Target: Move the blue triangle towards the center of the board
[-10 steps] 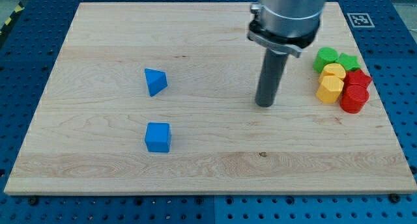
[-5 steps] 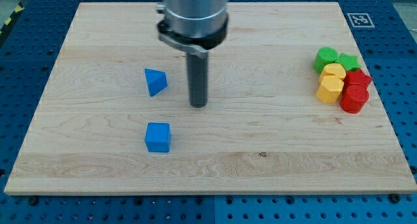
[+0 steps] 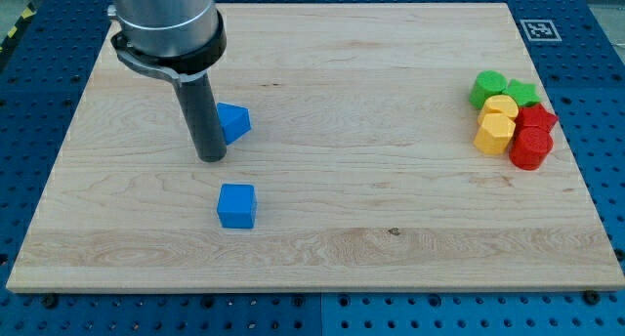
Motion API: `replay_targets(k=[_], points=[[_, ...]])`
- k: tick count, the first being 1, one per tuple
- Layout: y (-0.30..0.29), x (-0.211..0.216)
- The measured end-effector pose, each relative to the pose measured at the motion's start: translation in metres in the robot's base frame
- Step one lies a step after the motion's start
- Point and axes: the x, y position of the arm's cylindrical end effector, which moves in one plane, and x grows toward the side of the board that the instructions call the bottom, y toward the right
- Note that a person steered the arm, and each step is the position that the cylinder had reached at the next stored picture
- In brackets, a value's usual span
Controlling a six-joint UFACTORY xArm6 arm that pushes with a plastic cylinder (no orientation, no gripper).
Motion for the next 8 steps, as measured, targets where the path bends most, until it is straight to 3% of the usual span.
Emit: replay_targets(k=[8], points=[[-0.025, -0.023]])
